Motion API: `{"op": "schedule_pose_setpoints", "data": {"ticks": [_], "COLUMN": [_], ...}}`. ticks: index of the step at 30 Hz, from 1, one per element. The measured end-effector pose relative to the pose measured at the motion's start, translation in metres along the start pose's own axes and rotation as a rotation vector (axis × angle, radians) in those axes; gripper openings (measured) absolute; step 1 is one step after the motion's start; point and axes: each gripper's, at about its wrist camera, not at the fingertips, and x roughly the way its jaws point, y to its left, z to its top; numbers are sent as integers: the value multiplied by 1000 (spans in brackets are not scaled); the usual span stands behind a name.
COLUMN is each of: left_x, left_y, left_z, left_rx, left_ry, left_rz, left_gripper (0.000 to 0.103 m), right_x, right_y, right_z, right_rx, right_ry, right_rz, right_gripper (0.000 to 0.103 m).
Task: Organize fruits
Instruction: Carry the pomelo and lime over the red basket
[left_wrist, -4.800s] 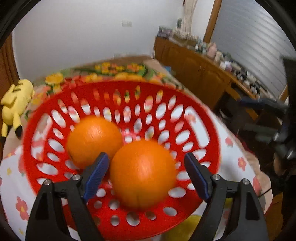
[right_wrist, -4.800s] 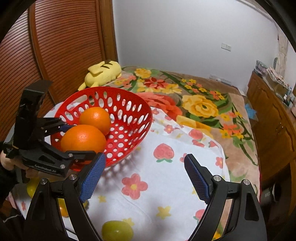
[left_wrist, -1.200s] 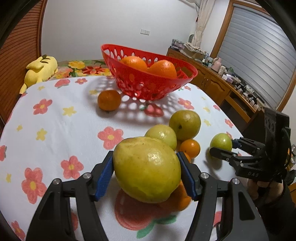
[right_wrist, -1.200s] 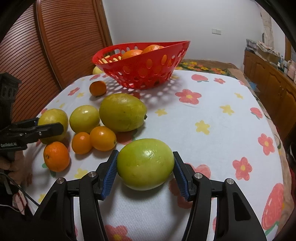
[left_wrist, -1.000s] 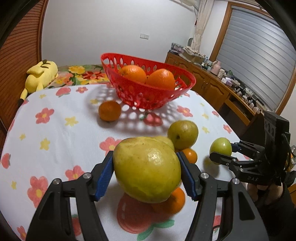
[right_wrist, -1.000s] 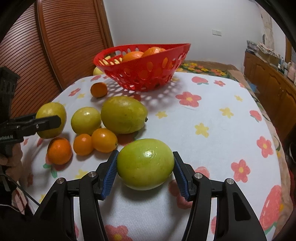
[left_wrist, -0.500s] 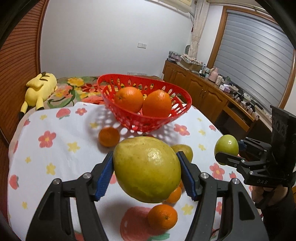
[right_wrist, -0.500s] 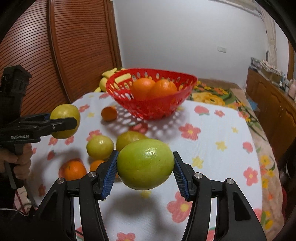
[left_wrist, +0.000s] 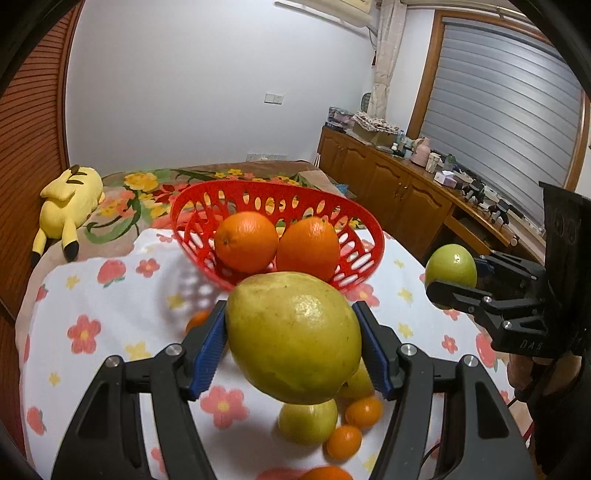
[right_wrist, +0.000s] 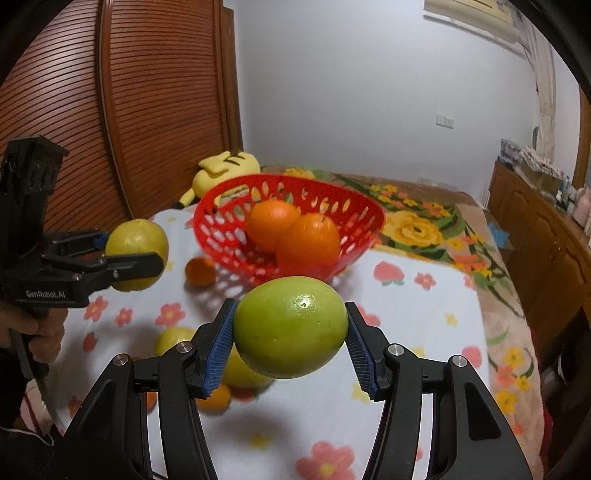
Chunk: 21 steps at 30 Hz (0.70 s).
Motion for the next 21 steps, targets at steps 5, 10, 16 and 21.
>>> {"op": "schedule_pose_setpoints", "data": {"ticks": [5,10,16,21], "left_x": [18,35,50,65], "left_y": [2,3,4,5], "left_z": [15,28,38,45], "left_rx": [8,11,19,20], "left_ry": [12,26,39,62], "left_rz": [9,11,9,13], "left_gripper": [65,65,65,65], "right_x": [12,24,41,53], "right_y": [-12,-23,-32,-37], "right_z": [15,25,41,53], "right_rx": [-13,-18,-41,-56], "right_ry": [-8,-5,5,6], "right_rz": [8,19,25,29], "right_gripper": [58,58,58,58]}}
